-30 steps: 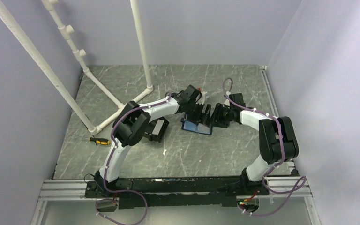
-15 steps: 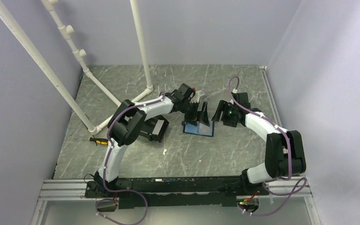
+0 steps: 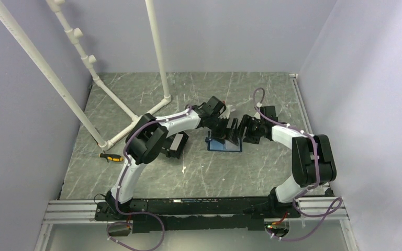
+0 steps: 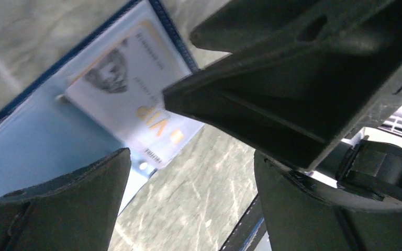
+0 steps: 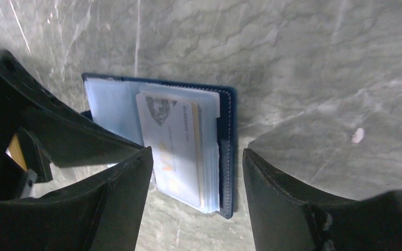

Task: Put the credit cards into the card holder
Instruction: Insert the credit card into the card holder, then pick up the credit card from the storage box, then insert the credit card into the card holder.

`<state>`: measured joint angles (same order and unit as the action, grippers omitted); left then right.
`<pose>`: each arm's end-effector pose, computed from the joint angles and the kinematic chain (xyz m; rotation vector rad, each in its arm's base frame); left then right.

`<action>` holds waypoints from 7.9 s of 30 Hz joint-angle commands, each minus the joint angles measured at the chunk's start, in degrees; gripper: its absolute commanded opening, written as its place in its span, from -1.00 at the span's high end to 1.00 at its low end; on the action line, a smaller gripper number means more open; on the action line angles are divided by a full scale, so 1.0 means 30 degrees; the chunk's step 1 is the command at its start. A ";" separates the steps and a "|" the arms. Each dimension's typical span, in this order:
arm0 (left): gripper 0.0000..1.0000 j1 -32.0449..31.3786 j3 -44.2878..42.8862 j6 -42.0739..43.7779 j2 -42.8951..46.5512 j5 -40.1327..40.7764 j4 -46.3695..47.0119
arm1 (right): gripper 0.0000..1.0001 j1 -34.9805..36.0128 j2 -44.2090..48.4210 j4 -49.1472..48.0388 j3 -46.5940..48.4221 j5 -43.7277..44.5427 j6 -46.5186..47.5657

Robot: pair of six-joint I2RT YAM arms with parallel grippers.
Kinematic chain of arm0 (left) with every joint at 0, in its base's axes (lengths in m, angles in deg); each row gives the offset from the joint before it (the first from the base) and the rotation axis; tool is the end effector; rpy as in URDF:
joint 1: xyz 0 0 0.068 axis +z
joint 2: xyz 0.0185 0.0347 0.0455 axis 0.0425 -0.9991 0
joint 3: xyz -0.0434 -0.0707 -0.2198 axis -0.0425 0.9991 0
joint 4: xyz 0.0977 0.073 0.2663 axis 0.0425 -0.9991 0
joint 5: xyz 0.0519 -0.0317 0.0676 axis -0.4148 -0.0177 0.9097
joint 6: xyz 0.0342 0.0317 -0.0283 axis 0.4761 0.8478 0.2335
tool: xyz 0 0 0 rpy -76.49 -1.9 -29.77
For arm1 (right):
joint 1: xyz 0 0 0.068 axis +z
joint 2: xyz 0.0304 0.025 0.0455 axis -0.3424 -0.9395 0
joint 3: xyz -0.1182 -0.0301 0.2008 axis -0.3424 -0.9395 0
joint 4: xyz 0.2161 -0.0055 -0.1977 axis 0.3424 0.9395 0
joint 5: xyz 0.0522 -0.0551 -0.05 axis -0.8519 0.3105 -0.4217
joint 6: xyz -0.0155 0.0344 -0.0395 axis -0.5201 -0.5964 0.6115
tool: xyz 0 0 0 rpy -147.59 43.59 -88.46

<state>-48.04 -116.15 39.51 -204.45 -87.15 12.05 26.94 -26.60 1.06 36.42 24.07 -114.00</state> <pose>0.3275 -0.3617 0.1191 0.5886 2.6581 -1.1818 0.3110 0.0525 0.0888 0.2879 2.5876 0.7461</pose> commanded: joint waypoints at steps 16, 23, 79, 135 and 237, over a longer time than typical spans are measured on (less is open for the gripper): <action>-0.97 -0.0545 -0.1767 0.1726 0.1197 0.1230 -0.1986 | -0.39 -0.0404 0.3207 0.2910 0.0366 0.5037 0.1018; -0.99 0.1850 0.1962 0.3287 0.7992 -0.0636 -0.4255 | -0.53 0.0176 0.4578 0.2802 0.0091 0.4184 0.1394; -0.50 0.9441 0.9796 0.6407 0.8714 -0.3140 -0.4684 | -0.52 0.7303 0.4095 0.0863 0.0826 0.2481 -0.1223; 0.98 0.9752 0.7506 0.7474 1.0369 0.2030 -0.8334 | -0.46 0.7476 0.2544 0.0620 0.1222 0.2256 -0.1157; 0.94 0.1578 0.0484 0.3822 -0.0530 0.2393 -0.5440 | 1.00 -0.1585 0.5572 -0.0616 -0.3619 -0.4320 0.2743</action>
<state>-44.50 -115.73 47.66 -205.76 -86.54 -1.11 22.92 -11.30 2.15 25.82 13.92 -107.27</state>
